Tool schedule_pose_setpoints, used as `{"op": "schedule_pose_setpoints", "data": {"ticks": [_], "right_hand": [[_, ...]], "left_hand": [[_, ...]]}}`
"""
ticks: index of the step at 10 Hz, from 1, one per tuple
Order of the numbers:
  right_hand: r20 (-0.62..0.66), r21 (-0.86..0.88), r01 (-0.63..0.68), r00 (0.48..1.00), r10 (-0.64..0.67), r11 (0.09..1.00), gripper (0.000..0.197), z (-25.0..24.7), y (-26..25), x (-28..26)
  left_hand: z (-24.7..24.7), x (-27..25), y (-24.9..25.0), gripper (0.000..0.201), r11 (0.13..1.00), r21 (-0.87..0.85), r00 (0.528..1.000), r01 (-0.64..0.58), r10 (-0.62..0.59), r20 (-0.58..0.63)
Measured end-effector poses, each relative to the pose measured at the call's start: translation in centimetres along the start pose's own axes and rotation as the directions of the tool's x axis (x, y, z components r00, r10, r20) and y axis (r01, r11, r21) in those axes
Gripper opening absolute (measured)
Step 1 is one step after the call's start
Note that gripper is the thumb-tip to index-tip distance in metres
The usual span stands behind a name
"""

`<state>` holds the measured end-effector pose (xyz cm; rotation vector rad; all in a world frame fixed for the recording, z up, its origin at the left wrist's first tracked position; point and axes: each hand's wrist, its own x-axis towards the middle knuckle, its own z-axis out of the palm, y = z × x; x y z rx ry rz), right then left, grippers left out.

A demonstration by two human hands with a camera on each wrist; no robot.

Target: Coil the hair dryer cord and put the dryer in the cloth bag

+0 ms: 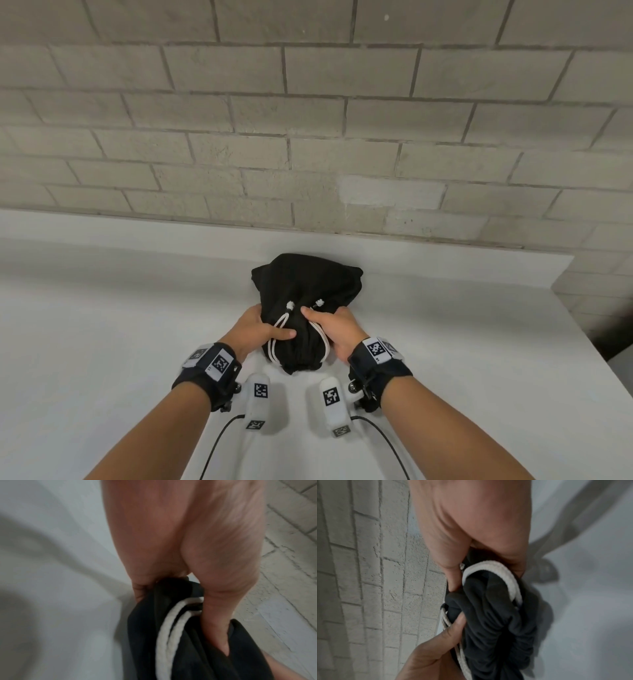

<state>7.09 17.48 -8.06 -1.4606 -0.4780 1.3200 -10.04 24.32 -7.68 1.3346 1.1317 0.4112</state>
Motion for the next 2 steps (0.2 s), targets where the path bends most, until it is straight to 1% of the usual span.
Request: {"op": "schedule_pose_setpoints", "data": {"ticks": [1,2], "right_hand": [[0.006,0.061,0.008,1.000,-0.009,0.998,0.051,-1.0,0.3,-0.6],[-0.015,0.024,-0.011,1.000,0.012,1.000,0.047,-2.9,0.8,-3.0]], "left_hand": [[0.2,-1.5,0.4,0.105,0.998,0.048,0.998,-0.049,0.052,-0.046],[0.0,-4.9,-0.1,0.127,0.984,0.140,0.990,-0.111,0.121,-0.068]]}}
